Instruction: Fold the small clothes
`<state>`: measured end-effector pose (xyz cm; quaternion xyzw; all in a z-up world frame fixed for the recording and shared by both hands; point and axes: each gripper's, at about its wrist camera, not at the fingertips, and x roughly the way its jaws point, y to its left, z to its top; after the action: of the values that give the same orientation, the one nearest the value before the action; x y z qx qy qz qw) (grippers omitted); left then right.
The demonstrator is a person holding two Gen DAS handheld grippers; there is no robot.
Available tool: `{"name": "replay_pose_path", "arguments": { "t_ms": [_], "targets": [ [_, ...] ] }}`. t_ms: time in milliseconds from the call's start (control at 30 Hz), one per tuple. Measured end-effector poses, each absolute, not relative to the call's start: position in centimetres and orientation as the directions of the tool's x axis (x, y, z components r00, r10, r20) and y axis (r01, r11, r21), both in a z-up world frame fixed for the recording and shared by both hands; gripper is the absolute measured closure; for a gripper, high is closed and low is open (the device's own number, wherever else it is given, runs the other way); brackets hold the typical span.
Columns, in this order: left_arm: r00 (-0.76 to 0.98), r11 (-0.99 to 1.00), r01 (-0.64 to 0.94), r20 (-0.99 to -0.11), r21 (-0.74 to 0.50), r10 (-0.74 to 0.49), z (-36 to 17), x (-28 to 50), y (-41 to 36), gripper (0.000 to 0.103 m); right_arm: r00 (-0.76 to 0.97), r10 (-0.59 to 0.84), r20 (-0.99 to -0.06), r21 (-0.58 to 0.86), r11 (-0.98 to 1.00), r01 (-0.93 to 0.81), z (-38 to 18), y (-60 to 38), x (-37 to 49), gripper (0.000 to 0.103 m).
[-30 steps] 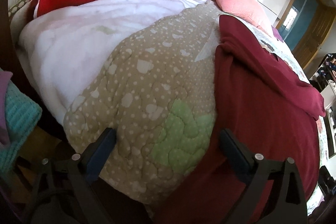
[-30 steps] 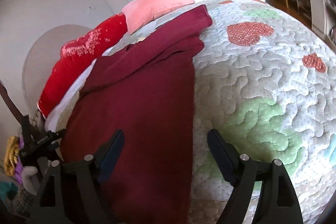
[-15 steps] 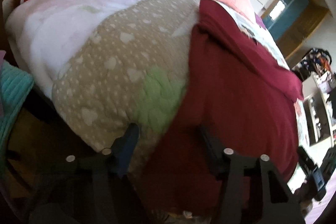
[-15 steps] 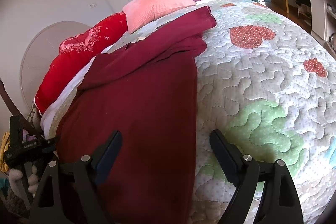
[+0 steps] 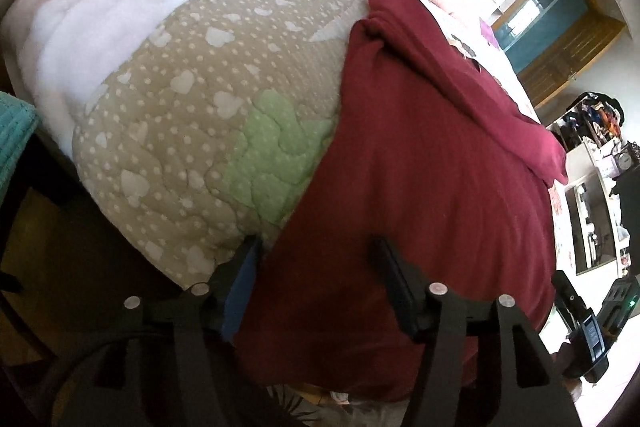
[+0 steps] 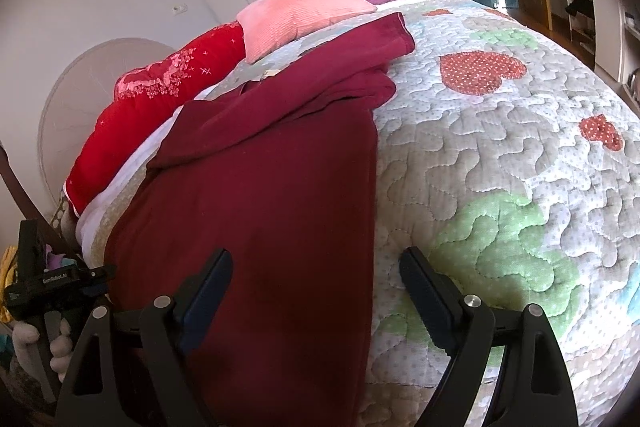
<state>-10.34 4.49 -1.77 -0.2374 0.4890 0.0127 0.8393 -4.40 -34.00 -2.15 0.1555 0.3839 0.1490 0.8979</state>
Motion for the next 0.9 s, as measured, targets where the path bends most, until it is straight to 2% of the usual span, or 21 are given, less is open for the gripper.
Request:
{"name": "replay_pose_path", "arguments": {
  "t_ms": [200,500,667,900],
  "targets": [
    [0.518,0.904,-0.243,-0.835,-0.353,-0.187,-1.8,-10.3,3.6,0.043,0.665,0.382,-0.642,0.391,0.909,-0.144,-2.1,-33.3,-4.6,0.012],
    [0.503,0.906,-0.219,-0.838,-0.362,-0.213,-2.0,-10.7,3.5,0.043,0.67,0.378,-0.639,0.387,0.911,-0.144,-2.2,-32.8,-4.7,0.01],
    [0.491,0.902,-0.232,-0.844,-0.363,-0.214,-2.6,-10.5,3.2,0.03,0.674,0.374,-0.637,0.385,0.912,-0.143,-2.2,-32.5,-4.8,0.01],
    [0.459,0.813,-0.31,-0.827,-0.493,-0.326,-4.4,-10.6,5.1,0.022,0.679,0.372,-0.633,0.38,0.913,-0.146,-2.3,-32.4,-4.9,0.009]
  ]
}}
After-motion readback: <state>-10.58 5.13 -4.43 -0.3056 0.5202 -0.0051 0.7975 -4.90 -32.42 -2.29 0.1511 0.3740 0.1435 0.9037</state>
